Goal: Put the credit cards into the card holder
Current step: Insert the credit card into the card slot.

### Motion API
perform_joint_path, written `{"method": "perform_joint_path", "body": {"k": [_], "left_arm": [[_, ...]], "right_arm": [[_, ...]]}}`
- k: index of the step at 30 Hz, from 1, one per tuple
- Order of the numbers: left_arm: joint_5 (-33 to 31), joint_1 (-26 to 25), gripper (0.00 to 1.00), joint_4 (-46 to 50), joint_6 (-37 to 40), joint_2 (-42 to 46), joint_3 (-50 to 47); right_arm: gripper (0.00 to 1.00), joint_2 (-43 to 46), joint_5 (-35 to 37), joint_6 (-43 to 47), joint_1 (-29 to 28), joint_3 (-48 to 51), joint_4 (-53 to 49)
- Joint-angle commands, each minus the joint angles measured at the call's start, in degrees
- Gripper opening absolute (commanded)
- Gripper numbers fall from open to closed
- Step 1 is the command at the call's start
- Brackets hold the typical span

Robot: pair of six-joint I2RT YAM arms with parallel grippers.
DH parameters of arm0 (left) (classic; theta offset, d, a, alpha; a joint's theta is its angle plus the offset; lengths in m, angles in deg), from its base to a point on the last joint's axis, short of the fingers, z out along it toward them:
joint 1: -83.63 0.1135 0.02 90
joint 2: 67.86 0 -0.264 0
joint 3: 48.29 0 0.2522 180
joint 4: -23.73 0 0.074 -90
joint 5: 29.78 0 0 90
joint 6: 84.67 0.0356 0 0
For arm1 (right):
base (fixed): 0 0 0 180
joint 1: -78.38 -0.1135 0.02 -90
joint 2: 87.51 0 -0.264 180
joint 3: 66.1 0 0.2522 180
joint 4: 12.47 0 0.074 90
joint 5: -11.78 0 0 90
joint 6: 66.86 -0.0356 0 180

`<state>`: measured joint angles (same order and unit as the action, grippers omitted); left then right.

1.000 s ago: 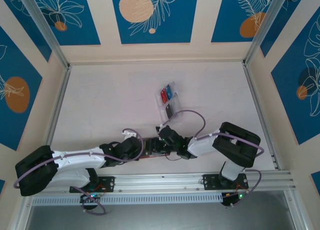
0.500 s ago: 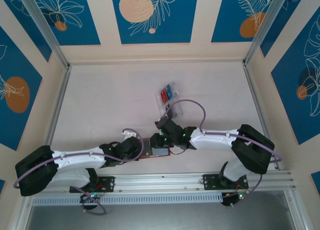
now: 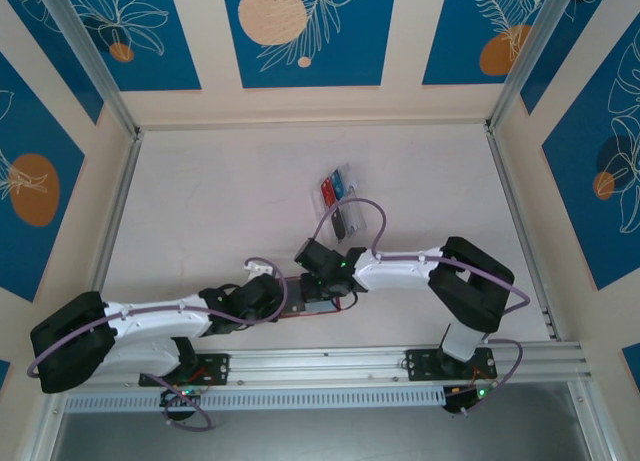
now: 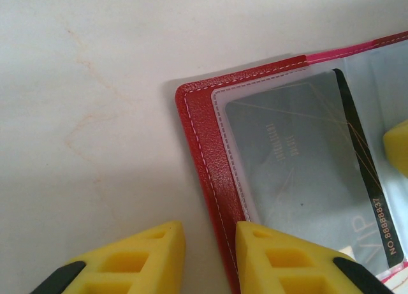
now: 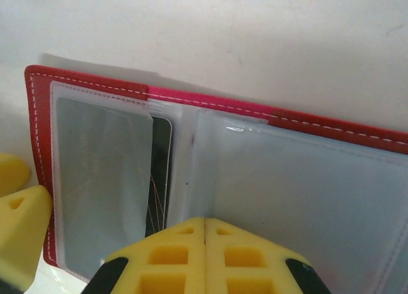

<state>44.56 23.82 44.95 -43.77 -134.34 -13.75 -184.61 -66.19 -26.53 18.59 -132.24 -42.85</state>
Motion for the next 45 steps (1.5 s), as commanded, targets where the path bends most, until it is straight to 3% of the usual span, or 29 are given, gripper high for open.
{"method": "perform_joint_path", "body": {"k": [1,14,18,22,27,32,45], "left_arm": [[1.0,-0.7,0.28,3.5,0.1,-0.9,-1.6],[1.8,-1.4,0.27,0.7,-0.5,-4.2,-1.3],[1.4,-1.5,0.27,1.0,-0.8,-3.8,-1.4],[0.5,-1.5,0.27,2.2,-1.6,-2.8,-2.0],[0.4,-1.5,0.27,2.3,-2.0,-2.0,-2.8],[0.5,-1.6,0.27,2.1,-2.3,-1.9,-3.1],[0.4,-1.5,0.27,2.2,-2.2,-1.5,-3.0]], "right_arm": [[0.0,-1.4,1.6,-0.1,-0.7,-2.0,-2.4],[0.0,-2.8,-2.6,0.7,-2.4,-3.1,3.4],[0.01,-0.7,0.7,1.7,-2.1,-2.6,1.4],[0.06,2.1,7.5,4.0,-2.0,-5.1,-7.7],[0.17,3.9,11.2,7.1,-1.2,-6.6,-13.4],[0.26,2.1,11.4,10.0,0.0,-7.9,-14.4],[0.36,-6.8,13.9,11.0,0.4,-10.3,-15.6]]}}
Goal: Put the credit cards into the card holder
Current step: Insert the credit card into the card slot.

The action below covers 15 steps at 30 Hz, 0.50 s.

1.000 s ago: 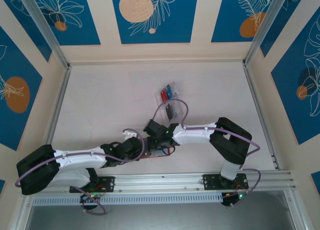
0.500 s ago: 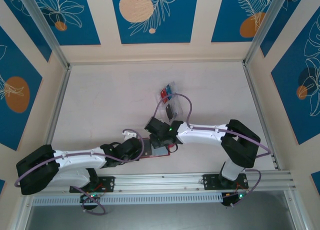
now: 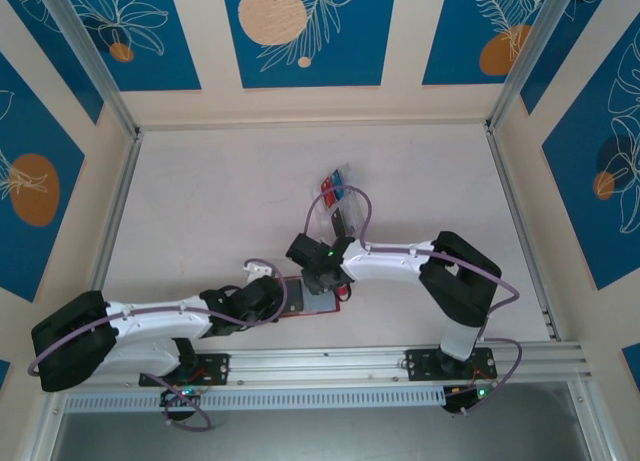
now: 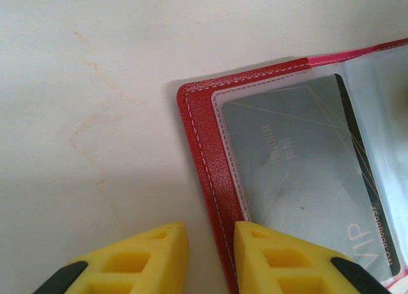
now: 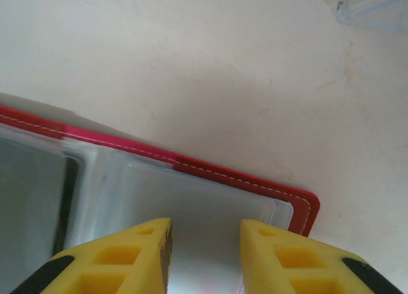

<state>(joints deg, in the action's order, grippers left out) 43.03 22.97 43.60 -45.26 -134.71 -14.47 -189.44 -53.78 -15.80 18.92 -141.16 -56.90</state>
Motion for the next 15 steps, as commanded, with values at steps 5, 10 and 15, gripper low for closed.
{"method": "perform_joint_path", "body": {"k": [5,10,15], "left_arm": [[1.8,-0.7,0.27,3.9,-0.7,-0.7,-2.4],[1.7,-0.7,0.27,4.0,-0.7,-0.6,-2.5],[1.9,-0.7,0.27,3.9,-0.7,-0.7,-2.5]], "right_arm": [[0.34,-5.3,3.4,-1.4,-1.6,-1.9,-2.8],[0.23,-5.9,2.2,-3.0,-2.5,-1.1,-1.8],[0.0,-3.4,4.6,-3.5,-3.0,-1.8,-3.5]]}}
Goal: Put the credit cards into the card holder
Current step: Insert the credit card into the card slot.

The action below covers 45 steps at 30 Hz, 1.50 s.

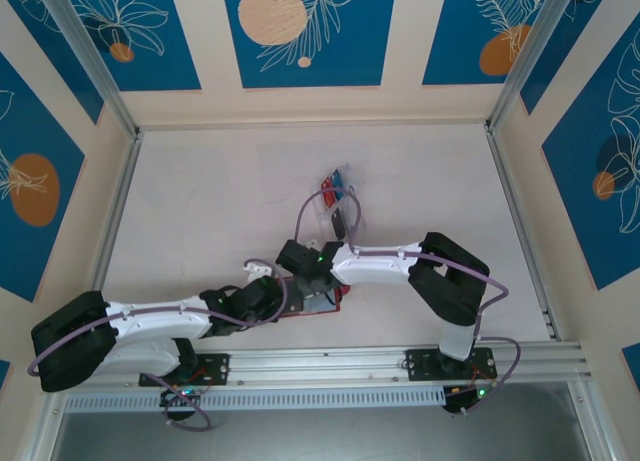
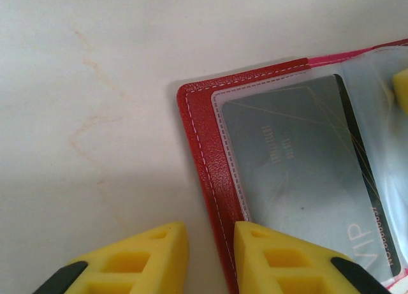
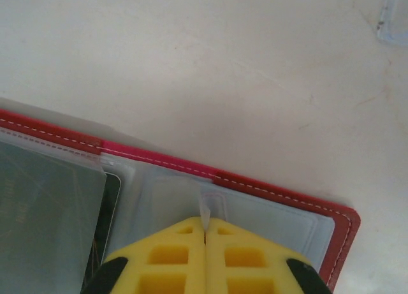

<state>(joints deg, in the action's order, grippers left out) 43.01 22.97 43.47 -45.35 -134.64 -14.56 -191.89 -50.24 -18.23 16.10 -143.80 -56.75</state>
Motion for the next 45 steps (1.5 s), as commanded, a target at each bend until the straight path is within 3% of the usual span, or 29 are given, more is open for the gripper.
{"method": "perform_joint_path", "body": {"k": [1,8,20,27,36,45], "left_arm": [[1.9,-0.7,0.27,4.1,-0.7,-0.8,-2.4],[2.2,-0.8,0.27,3.4,-0.7,-1.3,-2.4],[2.4,-1.5,0.27,1.4,-1.2,-3.0,-2.2],[2.2,-1.7,0.27,1.7,-1.7,-2.4,-2.4],[0.5,-1.8,0.29,5.8,-2.9,2.8,-3.4],[-2.3,-1.9,0.37,14.9,-3.7,13.7,-5.0]], "right_arm": [[0.0,-0.3,1.8,-1.1,-0.3,0.4,-4.3],[0.0,2.2,2.7,0.0,-1.2,-4.3,-8.0],[0.01,0.5,-7.4,-1.6,-1.2,-7.4,-3.6],[0.32,0.9,-15.9,-2.9,0.3,-5.4,3.0],[0.43,7.1,-27.2,-1.1,4.7,-1.3,11.6],[0.53,13.2,-28.5,3.6,6.5,-0.5,11.6]]}}
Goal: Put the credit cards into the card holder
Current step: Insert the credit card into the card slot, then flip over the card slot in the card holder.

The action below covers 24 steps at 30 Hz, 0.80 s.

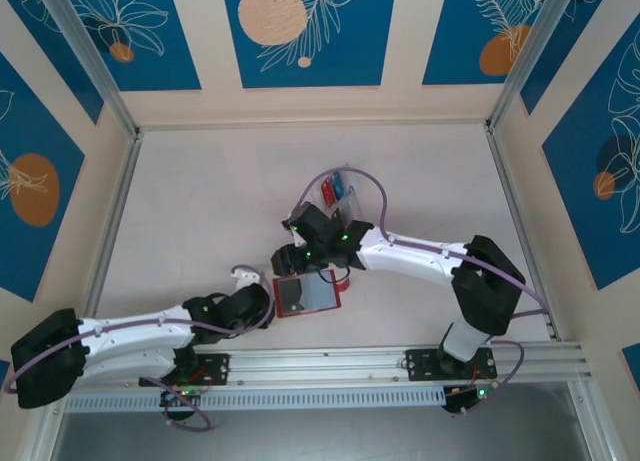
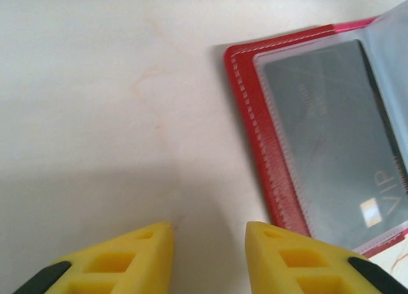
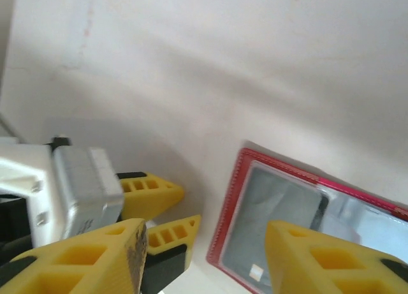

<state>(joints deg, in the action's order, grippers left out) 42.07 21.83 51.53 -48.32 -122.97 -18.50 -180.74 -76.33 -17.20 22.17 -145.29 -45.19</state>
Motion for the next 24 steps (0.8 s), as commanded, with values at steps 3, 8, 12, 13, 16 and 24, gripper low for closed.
{"method": "perform_joint_path", "body": {"k": [3,8,12,13,16,24], "left_arm": [[-1.5,-0.6,0.38,8.5,-0.8,4.3,-1.2],[-1.6,-0.6,0.39,10.2,-0.7,6.7,-1.3],[-1.7,-0.6,0.39,9.7,-0.1,6.6,-1.0],[-1.6,-0.6,0.39,9.6,0.1,6.1,-0.8],[-1.0,-0.6,0.39,8.7,0.5,4.8,-0.3],[-0.2,-0.6,0.39,5.4,0.9,1.5,-0.2]], "right_arm": [[0.53,4.6,2.4,2.5,1.0,2.7,-2.6],[0.43,6.0,14.6,-2.6,4.5,8.3,-10.6],[0.39,3.0,15.0,-4.1,4.8,10.8,-8.8],[0.4,2.1,15.3,-3.8,4.0,10.7,-7.9],[0.44,-0.7,19.3,-2.7,0.9,7.9,-8.9],[0.45,-7.3,27.6,-0.8,-2.8,0.3,-15.3]]}}
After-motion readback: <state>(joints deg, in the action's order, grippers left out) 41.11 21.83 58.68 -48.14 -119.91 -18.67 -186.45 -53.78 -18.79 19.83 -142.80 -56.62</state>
